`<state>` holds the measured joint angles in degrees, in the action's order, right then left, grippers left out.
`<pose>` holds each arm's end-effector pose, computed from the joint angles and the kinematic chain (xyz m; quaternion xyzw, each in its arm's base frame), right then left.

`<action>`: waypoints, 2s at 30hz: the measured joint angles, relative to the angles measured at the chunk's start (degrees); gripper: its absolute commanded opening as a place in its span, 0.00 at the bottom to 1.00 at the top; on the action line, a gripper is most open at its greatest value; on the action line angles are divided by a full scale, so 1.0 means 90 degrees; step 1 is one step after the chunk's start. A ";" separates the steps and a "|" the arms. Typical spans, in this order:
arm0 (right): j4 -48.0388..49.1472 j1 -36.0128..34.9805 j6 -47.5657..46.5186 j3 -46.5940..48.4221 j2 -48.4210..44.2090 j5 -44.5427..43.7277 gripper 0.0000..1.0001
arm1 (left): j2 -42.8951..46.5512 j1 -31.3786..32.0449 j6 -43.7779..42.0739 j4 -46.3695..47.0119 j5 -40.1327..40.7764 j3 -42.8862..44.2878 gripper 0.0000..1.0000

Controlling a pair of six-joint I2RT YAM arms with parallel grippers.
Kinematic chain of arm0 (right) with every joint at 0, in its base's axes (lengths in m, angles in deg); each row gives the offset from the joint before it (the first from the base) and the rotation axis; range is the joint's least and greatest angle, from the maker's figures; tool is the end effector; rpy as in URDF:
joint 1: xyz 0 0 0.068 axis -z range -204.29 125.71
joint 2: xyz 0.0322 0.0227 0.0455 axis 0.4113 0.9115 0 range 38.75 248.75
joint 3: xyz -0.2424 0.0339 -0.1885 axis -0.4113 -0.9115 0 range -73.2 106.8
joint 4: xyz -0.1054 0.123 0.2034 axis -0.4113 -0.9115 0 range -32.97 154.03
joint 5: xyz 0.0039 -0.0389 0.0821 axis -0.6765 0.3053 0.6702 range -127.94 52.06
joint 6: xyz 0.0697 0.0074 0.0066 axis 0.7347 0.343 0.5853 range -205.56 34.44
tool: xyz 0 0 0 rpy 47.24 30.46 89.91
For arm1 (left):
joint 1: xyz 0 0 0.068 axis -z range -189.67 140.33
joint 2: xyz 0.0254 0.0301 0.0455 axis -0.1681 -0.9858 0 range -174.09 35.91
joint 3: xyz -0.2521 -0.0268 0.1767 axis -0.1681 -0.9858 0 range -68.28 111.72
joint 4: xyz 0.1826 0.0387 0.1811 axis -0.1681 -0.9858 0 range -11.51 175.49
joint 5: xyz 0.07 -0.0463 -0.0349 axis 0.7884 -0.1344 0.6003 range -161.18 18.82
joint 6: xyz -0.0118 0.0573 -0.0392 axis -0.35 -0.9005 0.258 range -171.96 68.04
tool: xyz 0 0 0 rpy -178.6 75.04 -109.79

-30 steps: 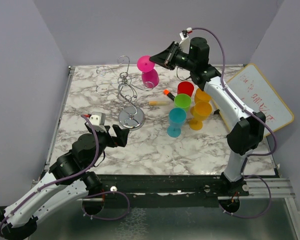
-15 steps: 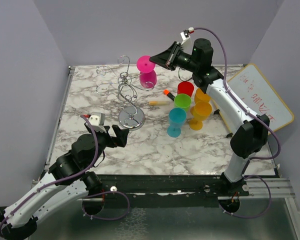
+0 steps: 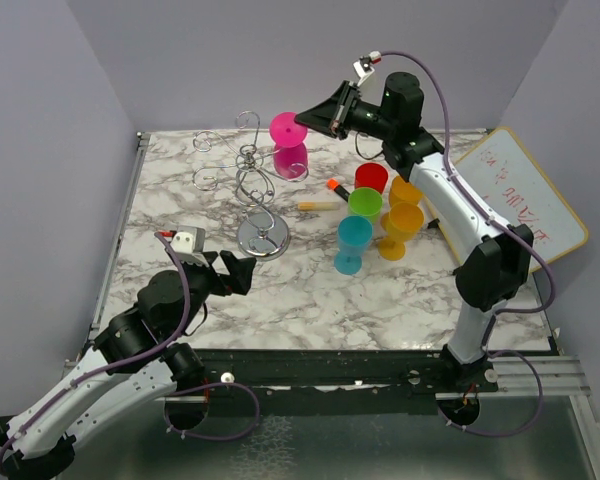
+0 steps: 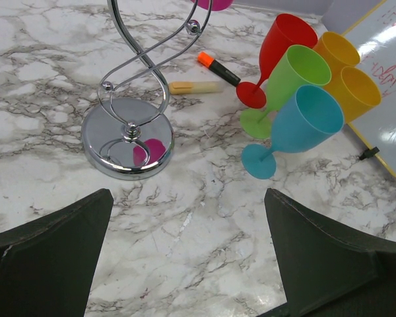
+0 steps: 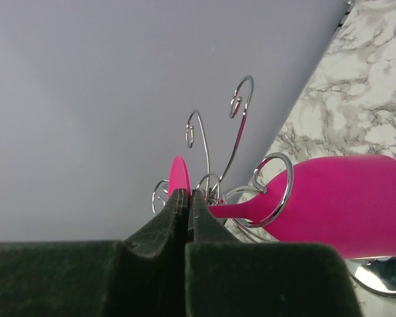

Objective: Take the wine glass off the wine glass rack
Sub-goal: Pick up the wine glass from the wine rack.

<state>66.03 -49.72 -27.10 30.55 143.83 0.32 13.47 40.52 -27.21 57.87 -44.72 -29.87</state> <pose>0.4023 0.2309 0.4601 -0.0347 0.7031 0.6204 0.3458 0.0723 -0.0466 0.3278 0.0252 0.7679 -0.2334 0.5960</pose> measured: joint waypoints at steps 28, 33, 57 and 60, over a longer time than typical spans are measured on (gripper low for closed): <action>-0.0520 -0.0250 -0.0007 0.1632 0.1243 -0.0136 0.01 | -0.0068 0.0000 0.0007 -0.0015 -0.0012 0.0000 0.99; -0.0474 -0.0250 -0.0022 0.1681 0.1248 -0.0415 0.00 | -0.0034 0.0000 -0.0019 -0.0126 -0.0034 0.0002 0.99; 0.0070 0.0442 -0.0163 0.0605 0.0656 -0.0687 0.01 | -0.0177 0.0000 0.0083 -0.0199 -0.0469 0.0022 0.99; 0.0185 0.0522 -0.0185 0.0503 0.0464 -0.0663 0.01 | -0.0134 0.0000 0.0104 -0.0182 -0.0466 0.0022 0.99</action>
<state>67.69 -45.02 -28.76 35.07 148.00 -5.65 12.27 40.52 -26.27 56.23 -48.92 -29.67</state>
